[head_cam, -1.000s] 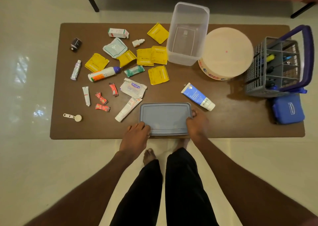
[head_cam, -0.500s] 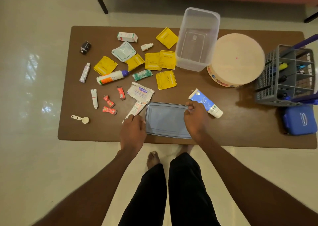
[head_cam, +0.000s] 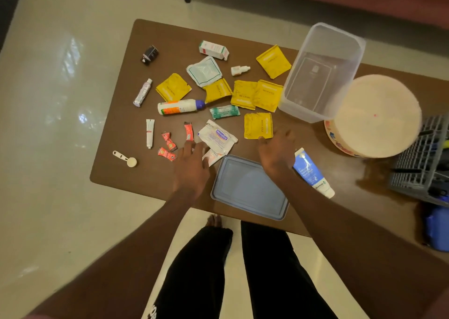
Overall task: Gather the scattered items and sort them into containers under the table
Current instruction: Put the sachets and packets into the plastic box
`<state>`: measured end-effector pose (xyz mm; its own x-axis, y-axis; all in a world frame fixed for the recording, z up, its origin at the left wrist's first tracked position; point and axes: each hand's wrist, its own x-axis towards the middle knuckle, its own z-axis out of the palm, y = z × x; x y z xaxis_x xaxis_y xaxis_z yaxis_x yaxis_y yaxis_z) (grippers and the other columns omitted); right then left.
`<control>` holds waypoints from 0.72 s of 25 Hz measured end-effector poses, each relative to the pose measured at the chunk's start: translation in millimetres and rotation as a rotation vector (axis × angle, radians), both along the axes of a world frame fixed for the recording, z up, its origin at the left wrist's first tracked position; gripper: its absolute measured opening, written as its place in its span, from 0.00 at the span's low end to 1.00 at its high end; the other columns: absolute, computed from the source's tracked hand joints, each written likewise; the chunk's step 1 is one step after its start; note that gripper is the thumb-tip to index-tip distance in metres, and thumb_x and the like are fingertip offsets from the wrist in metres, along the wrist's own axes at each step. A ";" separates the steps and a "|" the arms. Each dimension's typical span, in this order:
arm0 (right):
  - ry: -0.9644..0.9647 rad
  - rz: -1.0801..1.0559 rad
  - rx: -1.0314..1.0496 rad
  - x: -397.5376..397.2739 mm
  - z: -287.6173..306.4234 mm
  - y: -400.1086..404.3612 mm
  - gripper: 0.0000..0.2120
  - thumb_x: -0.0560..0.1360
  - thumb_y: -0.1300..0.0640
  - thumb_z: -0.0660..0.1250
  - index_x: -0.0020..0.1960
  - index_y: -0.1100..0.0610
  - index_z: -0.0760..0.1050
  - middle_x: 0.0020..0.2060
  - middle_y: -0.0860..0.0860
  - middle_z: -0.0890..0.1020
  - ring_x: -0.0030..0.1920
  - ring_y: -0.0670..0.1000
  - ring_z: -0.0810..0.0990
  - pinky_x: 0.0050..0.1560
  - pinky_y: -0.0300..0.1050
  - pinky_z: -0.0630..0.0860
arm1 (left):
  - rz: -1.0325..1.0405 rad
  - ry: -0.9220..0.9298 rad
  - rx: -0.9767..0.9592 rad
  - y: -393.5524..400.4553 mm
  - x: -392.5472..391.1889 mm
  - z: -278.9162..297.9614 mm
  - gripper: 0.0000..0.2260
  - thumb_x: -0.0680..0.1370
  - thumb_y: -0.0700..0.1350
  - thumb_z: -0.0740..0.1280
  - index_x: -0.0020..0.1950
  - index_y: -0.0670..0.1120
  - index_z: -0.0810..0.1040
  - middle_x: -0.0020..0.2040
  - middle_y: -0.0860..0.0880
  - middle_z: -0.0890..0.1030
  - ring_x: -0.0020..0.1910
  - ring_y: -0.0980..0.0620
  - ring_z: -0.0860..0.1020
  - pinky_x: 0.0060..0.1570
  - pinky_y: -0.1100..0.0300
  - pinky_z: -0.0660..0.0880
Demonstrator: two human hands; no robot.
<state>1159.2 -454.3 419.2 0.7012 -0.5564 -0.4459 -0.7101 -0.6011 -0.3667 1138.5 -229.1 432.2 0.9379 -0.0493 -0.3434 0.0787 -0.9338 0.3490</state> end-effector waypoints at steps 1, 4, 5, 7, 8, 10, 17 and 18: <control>0.030 0.007 -0.020 4.9 -6.8 -0.4 0.26 0.78 0.44 0.69 0.68 0.59 0.71 0.66 0.60 0.71 0.68 0.65 0.72 0.63 0.60 0.74 | -0.029 -0.020 -0.010 -2.9 8.5 -0.6 0.20 0.79 0.42 0.70 0.71 0.51 0.73 0.72 0.46 0.71 0.69 0.43 0.71 0.59 0.44 0.78; 0.082 0.045 -0.132 17.1 -21.1 2.1 0.35 0.74 0.38 0.73 0.71 0.59 0.68 0.68 0.61 0.71 0.69 0.64 0.70 0.65 0.60 0.70 | -0.178 -0.010 0.036 -9.4 37.5 -2.1 0.35 0.74 0.39 0.74 0.78 0.53 0.66 0.78 0.46 0.65 0.75 0.42 0.64 0.67 0.42 0.72; 0.084 0.037 -0.162 20.0 -21.9 2.5 0.36 0.73 0.38 0.74 0.70 0.59 0.68 0.67 0.61 0.72 0.68 0.63 0.71 0.63 0.60 0.71 | -0.279 0.000 0.086 -10.7 47.9 -3.1 0.39 0.72 0.40 0.76 0.79 0.54 0.63 0.79 0.47 0.63 0.77 0.42 0.62 0.69 0.42 0.70; 0.081 0.023 -0.155 27.7 -24.8 3.1 0.36 0.72 0.41 0.77 0.68 0.60 0.68 0.65 0.60 0.74 0.67 0.63 0.72 0.62 0.59 0.72 | -0.493 0.009 0.166 -10.7 67.1 -9.0 0.42 0.70 0.38 0.75 0.79 0.55 0.61 0.79 0.49 0.63 0.78 0.43 0.60 0.71 0.42 0.66; 0.082 0.028 -0.125 33.0 -26.4 4.4 0.35 0.72 0.43 0.78 0.68 0.60 0.68 0.65 0.61 0.75 0.67 0.63 0.73 0.63 0.58 0.71 | -0.562 -0.008 0.183 -8.5 74.1 -11.9 0.41 0.69 0.38 0.75 0.78 0.55 0.63 0.77 0.49 0.65 0.77 0.44 0.61 0.71 0.43 0.64; 0.113 0.041 -0.062 40.5 -31.5 3.4 0.32 0.72 0.47 0.78 0.68 0.59 0.69 0.66 0.61 0.75 0.67 0.62 0.73 0.66 0.56 0.70 | -0.623 -0.049 0.189 -6.2 85.0 -16.9 0.34 0.70 0.37 0.74 0.74 0.53 0.69 0.71 0.49 0.71 0.72 0.44 0.66 0.70 0.45 0.64; -0.055 -0.337 0.412 46.0 -14.4 11.8 0.17 0.68 0.57 0.82 0.44 0.51 0.72 0.44 0.52 0.80 0.43 0.50 0.76 0.39 0.43 0.70 | -0.148 0.170 -0.254 -3.1 102.1 0.3 0.18 0.78 0.43 0.72 0.66 0.50 0.73 0.61 0.52 0.79 0.57 0.50 0.79 0.49 0.55 0.74; -0.106 -0.415 0.527 46.0 -6.1 14.8 0.17 0.69 0.58 0.81 0.44 0.49 0.72 0.43 0.51 0.82 0.42 0.49 0.77 0.41 0.42 0.73 | -0.053 0.214 -0.330 -8.9 105.0 7.3 0.19 0.79 0.43 0.71 0.69 0.49 0.71 0.61 0.54 0.79 0.57 0.52 0.78 0.49 0.57 0.72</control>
